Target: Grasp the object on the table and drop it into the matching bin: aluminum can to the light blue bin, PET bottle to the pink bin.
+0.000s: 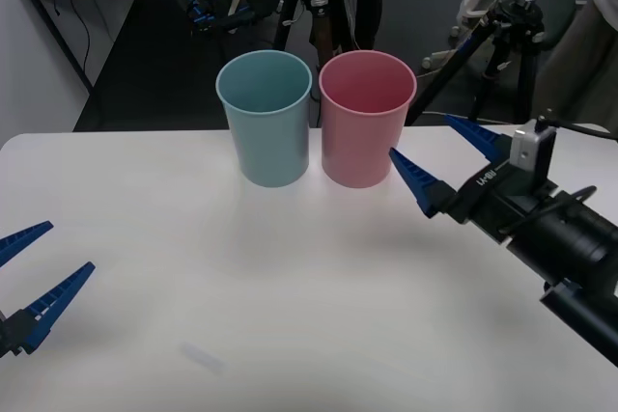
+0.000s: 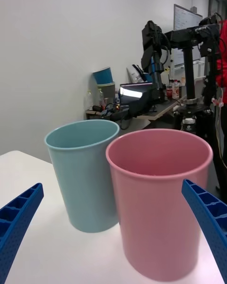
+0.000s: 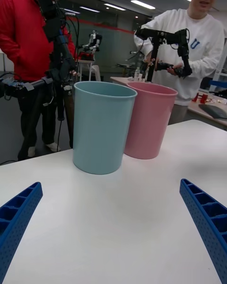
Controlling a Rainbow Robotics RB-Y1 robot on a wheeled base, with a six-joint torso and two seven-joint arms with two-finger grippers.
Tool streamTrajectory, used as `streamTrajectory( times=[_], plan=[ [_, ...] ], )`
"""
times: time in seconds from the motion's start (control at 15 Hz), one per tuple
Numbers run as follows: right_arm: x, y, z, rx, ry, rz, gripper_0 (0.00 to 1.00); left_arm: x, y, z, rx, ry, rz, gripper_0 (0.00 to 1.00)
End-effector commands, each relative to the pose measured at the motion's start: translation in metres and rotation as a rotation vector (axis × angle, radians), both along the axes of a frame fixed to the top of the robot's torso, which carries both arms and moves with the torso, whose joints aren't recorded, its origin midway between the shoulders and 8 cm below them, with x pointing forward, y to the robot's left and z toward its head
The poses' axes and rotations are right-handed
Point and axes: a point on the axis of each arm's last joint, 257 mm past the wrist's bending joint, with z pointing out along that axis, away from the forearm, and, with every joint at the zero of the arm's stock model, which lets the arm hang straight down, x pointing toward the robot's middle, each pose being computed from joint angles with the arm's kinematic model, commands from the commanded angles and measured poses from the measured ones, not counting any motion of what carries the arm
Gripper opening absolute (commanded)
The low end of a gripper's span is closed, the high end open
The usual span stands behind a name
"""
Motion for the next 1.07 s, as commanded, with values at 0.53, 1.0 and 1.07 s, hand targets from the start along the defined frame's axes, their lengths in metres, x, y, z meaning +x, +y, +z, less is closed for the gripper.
streamTrajectory(
  times=[0.53,1.0,1.07],
  plan=[
    [-0.087,-0.117,-0.044,-0.146,0.01,-0.058,1.0,0.0,0.0,0.0,0.0,0.0,0.0,1.0],
    [-0.131,-0.152,-0.058,-0.093,0.093,-0.085,1.0,0.0,0.0,0.0,0.0,0.0,0.0,1.0],
    [-0.136,-0.156,-0.06,-0.089,0.103,-0.089,1.0,0.0,0.0,0.0,0.0,0.0,0.0,1.0]
  ],
)
